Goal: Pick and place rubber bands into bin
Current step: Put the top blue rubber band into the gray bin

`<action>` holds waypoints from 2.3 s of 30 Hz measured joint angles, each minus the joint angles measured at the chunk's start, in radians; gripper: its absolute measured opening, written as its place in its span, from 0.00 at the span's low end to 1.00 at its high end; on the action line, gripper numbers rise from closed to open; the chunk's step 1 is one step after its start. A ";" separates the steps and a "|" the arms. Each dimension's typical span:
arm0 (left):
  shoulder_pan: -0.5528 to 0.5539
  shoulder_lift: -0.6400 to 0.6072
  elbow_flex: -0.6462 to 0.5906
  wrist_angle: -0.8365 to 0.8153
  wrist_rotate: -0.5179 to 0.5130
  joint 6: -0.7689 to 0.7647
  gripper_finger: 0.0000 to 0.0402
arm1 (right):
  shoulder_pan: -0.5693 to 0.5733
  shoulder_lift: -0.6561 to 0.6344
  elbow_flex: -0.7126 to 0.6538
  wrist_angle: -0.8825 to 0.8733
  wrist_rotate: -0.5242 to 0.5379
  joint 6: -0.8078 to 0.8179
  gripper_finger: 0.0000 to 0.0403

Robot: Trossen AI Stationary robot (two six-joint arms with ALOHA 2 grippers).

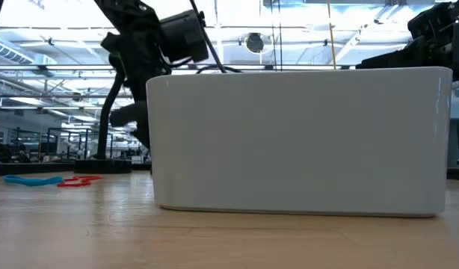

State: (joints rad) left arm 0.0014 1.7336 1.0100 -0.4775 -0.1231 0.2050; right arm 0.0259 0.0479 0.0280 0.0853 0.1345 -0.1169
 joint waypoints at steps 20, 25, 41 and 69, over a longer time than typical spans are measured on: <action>0.001 0.101 0.003 0.082 0.075 -0.003 0.46 | 0.000 0.012 0.000 -0.001 0.001 0.000 0.29; 0.000 0.101 0.002 0.088 0.075 0.000 0.41 | 0.000 0.012 0.000 0.000 0.001 0.000 0.29; -0.026 0.075 0.006 0.089 -0.004 0.042 0.02 | 0.000 0.012 0.000 0.000 0.001 -0.004 0.29; -0.207 -0.608 0.017 0.321 -0.010 -0.092 0.01 | 0.000 0.029 0.000 0.016 0.049 -0.001 0.29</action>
State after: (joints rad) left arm -0.2058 1.1259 1.0269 -0.1569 -0.1335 0.1132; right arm 0.0261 0.0772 0.0283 0.1014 0.1833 -0.1177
